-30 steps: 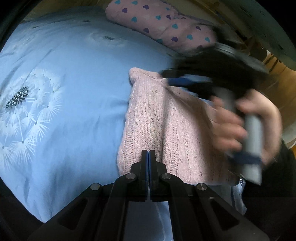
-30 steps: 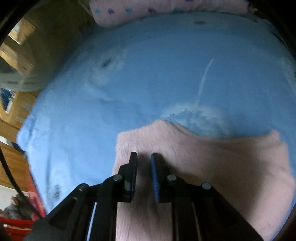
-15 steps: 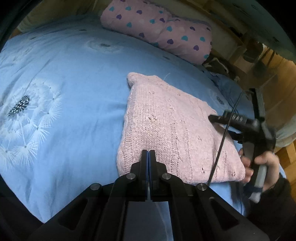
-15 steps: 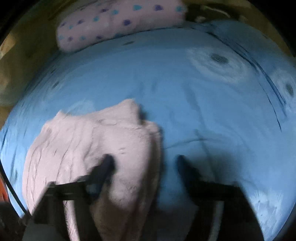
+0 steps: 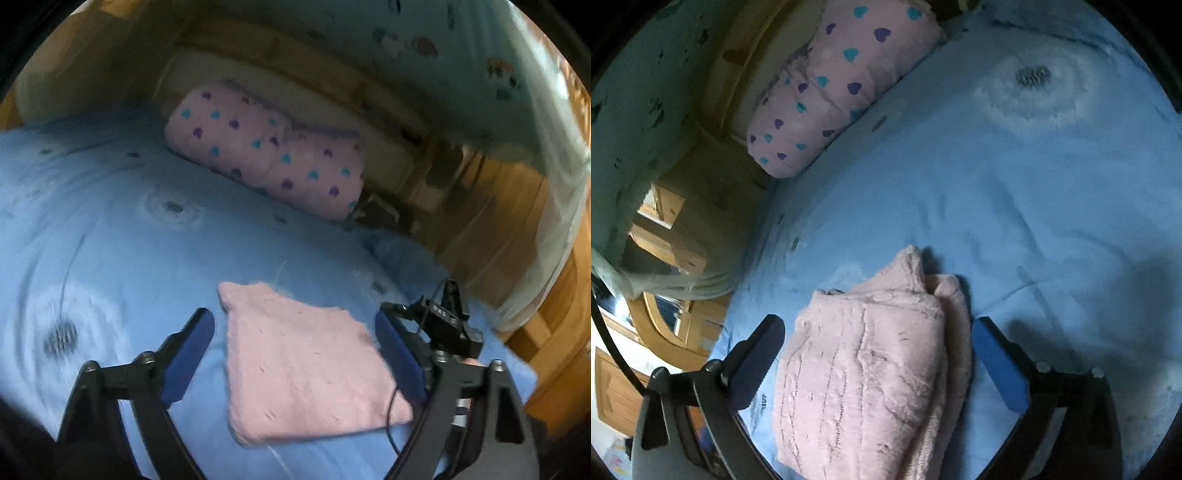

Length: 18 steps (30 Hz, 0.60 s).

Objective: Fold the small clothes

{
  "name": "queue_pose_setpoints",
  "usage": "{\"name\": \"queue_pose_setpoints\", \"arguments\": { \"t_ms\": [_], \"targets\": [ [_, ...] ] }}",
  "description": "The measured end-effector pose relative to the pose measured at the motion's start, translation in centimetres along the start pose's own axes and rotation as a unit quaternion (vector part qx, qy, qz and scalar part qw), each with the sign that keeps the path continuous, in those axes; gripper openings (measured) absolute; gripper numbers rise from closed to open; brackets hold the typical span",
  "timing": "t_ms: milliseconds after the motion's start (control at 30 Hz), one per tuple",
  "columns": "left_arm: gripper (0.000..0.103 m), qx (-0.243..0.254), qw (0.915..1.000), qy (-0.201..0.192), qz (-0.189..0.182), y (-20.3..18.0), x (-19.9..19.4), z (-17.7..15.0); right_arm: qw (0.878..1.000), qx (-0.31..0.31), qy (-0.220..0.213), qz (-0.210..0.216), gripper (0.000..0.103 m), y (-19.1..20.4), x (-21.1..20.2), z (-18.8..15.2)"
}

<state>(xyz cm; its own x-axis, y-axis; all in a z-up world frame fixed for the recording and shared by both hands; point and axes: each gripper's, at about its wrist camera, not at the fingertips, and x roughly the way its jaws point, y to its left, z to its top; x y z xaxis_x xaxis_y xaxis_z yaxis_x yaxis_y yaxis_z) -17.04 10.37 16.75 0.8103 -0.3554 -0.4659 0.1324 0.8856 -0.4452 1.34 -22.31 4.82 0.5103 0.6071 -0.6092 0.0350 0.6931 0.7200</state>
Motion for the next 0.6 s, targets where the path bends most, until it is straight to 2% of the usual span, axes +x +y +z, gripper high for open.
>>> {"name": "queue_pose_setpoints", "arguments": {
  "t_ms": [67, 100, 167, 200, 233, 267, 300, 333, 367, 433, 467, 500, 567, 600],
  "targets": [
    [0.070, -0.023, 0.9963, 0.080, -0.020, 1.6, 3.8, 1.9, 1.000, -0.004, 0.024, -0.018, 0.103, -0.1, 1.4, 0.3],
    [0.070, -0.058, 0.9899, 0.123, -0.040, 3.2, 6.8, 2.6, 0.999, -0.003, 0.039, -0.021, 0.103, -0.6, 2.0, 0.4],
    [0.066, -0.105, 0.9816, 0.153, -0.047, 5.5, 10.3, 2.8, 0.998, 0.006, 0.064, -0.024, 0.103, -1.3, 3.6, 0.5],
    [0.066, -0.133, 0.9736, 0.176, -0.060, 6.8, 12.5, 2.6, 0.997, 0.003, 0.070, -0.021, 0.103, -1.5, 4.3, 0.1],
    [0.062, -0.161, 0.9610, 0.215, -0.067, 8.2, 15.2, 2.0, 0.998, -0.009, 0.066, -0.023, 0.103, -1.2, 4.7, 0.1],
    [0.058, -0.179, 0.9524, 0.239, -0.062, 9.1, 16.8, 1.4, 0.997, -0.030, 0.060, -0.026, 0.103, -0.8, 5.1, 0.1],
    [0.057, -0.203, 0.9397, 0.271, -0.047, 10.3, 18.9, 0.4, 0.996, -0.049, 0.065, -0.032, 0.103, -0.3, 5.8, 0.2],
    [0.057, -0.214, 0.9342, 0.283, -0.040, 10.8, 19.7, -0.2, 0.995, -0.065, 0.071, -0.039, 0.103, 0.2, 6.5, 0.5],
    [0.057, -0.222, 0.9324, 0.282, -0.039, 11.1, 20.2, -0.6, 0.993, -0.081, 0.076, -0.045, 0.103, 0.6, 7.1, 0.7],
    [0.056, -0.197, 0.9430, 0.265, -0.038, 10.1, 20.2, 0.0, 0.990, -0.105, 0.079, -0.050, 0.102, 1.3, 7.8, 0.9],
    [0.039, -0.174, 0.9471, 0.267, -0.037, 9.4, 20.3, 0.2, 0.989, -0.112, 0.075, -0.054, 0.096, 1.4, 7.7, 0.7],
    [0.030, -0.146, 0.9507, 0.272, -0.030, 8.5, 20.5, 0.0, 0.989, -0.118, 0.069, -0.059, 0.091, 1.2, 6.8, -0.1],
    [0.018, -0.106, 0.9559, 0.274, -0.001, 7.0, 20.9, -0.3, 0.989, -0.122, 0.062, -0.054, 0.065, 1.2, 7.1, 0.0],
    [0.015, -0.075, 0.9618, 0.263, 0.013, 5.9, 20.8, -0.3, 0.990, -0.115, 0.062, -0.044, 0.060, 1.0, 7.3, 0.2]
  ]
}}
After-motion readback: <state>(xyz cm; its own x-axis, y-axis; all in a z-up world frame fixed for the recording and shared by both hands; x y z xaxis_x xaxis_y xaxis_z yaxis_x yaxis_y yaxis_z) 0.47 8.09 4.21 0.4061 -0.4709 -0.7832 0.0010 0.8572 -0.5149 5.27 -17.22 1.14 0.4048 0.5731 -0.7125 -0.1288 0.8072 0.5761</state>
